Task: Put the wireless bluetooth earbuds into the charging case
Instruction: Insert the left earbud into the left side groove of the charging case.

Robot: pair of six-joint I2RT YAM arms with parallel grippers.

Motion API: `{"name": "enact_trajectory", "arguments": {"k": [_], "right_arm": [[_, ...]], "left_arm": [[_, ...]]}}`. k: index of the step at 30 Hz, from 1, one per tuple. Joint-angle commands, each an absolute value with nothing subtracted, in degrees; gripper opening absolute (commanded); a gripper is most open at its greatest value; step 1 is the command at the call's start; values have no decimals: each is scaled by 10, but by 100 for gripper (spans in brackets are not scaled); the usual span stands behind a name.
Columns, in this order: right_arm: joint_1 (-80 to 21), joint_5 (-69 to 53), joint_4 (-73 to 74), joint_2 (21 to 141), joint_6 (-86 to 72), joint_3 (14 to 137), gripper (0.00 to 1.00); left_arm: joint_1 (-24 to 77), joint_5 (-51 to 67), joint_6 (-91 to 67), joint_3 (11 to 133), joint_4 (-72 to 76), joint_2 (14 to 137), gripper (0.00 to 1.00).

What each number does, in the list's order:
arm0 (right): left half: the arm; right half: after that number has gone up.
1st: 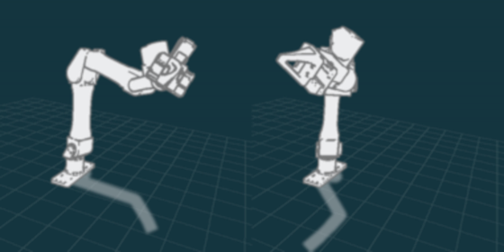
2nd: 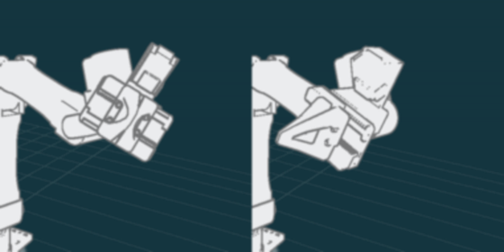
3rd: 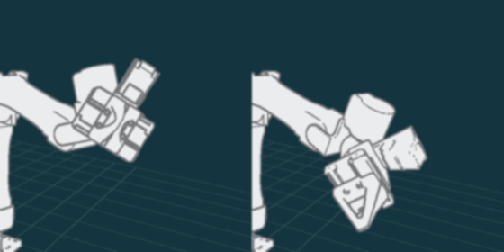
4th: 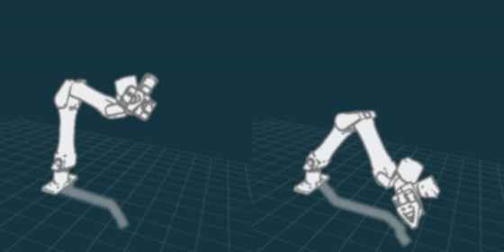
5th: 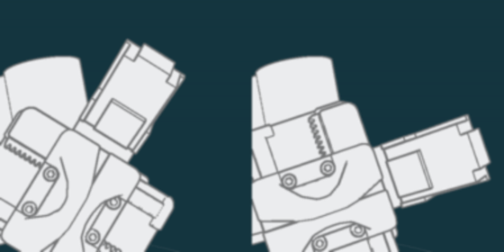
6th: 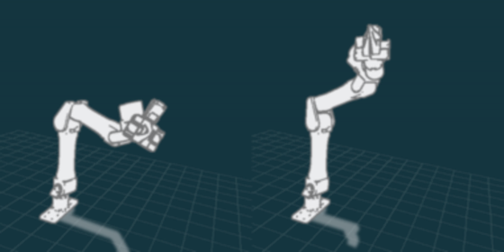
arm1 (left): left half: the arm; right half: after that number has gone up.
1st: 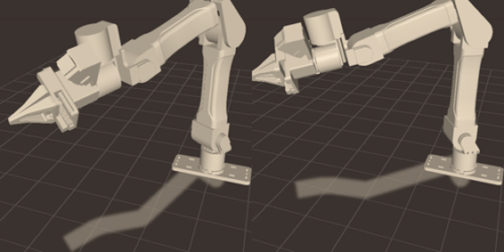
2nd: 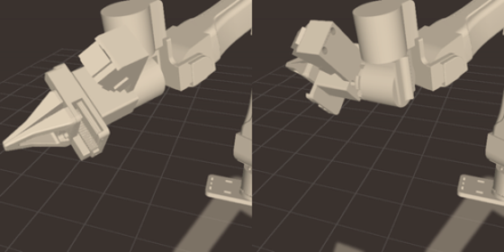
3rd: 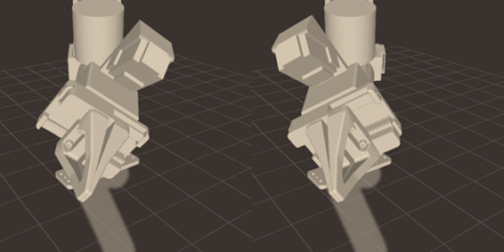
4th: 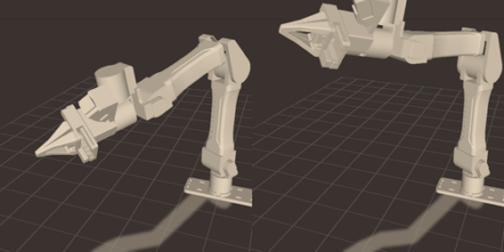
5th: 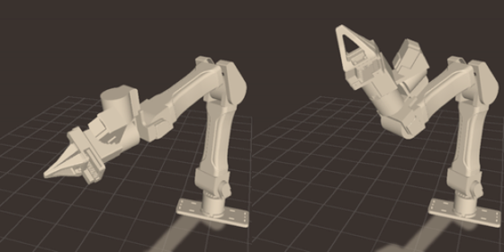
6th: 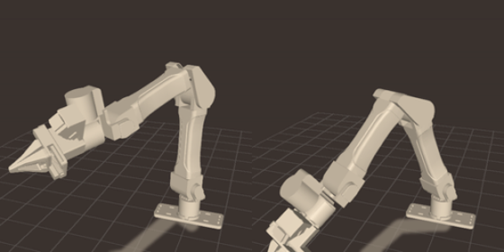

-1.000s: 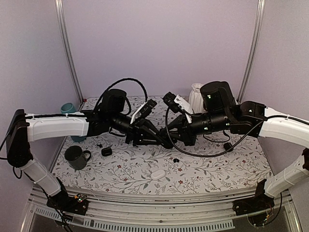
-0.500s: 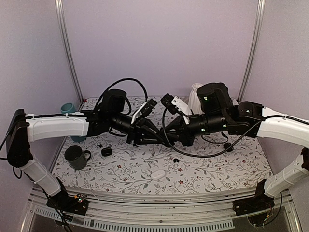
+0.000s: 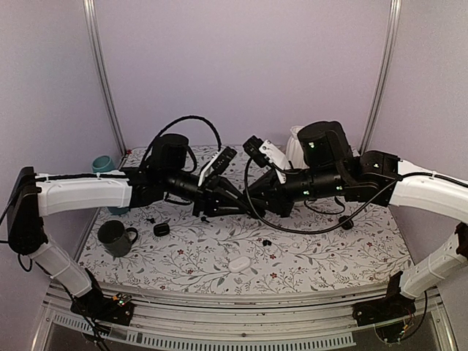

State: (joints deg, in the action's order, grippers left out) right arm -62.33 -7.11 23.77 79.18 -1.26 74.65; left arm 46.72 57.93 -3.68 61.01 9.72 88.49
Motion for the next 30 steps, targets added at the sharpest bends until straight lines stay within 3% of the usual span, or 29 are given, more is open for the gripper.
{"name": "enact_trajectory", "arguments": {"k": [1,22,26,30], "right_arm": [[-629,-45,236,775,-23,753,18],[-629,-4,222,745,-62,754,14],[-629,9,224,739,-66,744,18],[-626,-1,213,725,-78,724,31]], "left_arm": [[478,569,-38,603,143,860,0],[478,514,-47,571,191,840,0],[476,493,-52,561,205,834,0],[472,486,-64,544,234,828,0]]}}
